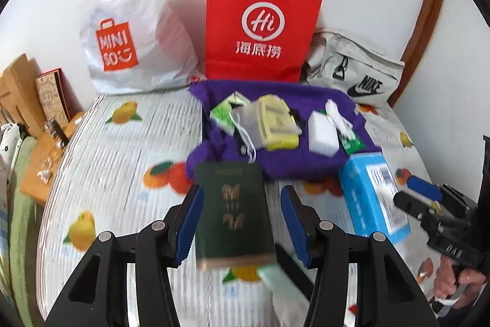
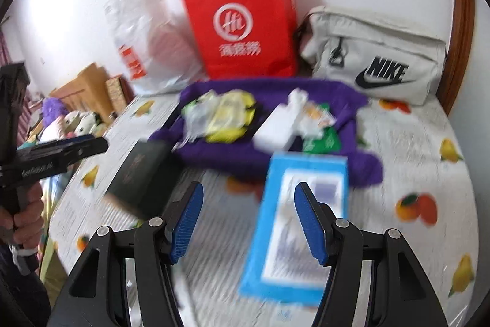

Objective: Organize soft objects
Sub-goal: 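Grasp the black watch strap with the right tool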

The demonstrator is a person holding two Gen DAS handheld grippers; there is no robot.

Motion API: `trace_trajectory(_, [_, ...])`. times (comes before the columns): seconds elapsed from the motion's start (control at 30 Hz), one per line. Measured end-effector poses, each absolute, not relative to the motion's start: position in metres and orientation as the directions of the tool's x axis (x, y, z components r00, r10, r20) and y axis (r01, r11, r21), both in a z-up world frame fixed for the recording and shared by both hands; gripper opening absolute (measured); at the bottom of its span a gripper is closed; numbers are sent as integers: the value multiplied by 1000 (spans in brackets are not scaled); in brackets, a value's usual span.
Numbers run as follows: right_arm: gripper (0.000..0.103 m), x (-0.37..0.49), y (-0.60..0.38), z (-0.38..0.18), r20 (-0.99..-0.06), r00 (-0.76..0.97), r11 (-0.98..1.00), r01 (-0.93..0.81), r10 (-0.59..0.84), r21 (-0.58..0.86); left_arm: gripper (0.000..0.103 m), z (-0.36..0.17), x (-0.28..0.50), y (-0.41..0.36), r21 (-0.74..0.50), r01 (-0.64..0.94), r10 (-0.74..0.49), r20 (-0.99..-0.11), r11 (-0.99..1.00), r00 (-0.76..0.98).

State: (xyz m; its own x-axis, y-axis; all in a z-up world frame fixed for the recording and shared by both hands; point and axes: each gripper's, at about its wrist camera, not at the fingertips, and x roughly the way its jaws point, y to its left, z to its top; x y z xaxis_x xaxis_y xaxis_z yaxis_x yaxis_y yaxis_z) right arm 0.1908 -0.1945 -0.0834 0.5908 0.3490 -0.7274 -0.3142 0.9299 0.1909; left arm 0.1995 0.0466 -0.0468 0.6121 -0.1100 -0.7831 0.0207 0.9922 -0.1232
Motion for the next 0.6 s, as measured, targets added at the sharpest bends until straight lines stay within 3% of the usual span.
trace_trajectory(0.1, [59,166,-184,-90,-728,581,920,-347,365,184,50,-55,183,49,-137,7,-114,-793,991,599])
trace_trajectory(0.37, [35,126,-150,-117,-751,517,883,-431,411,186,50,-72,147,61,-132,-20,-95,-804,991,587])
trace_trajectory(0.6, [33,126,-125,-143,-778,476,863,-477,411,164,50,-94,129,71,-178,-14,-138,-809,984,572])
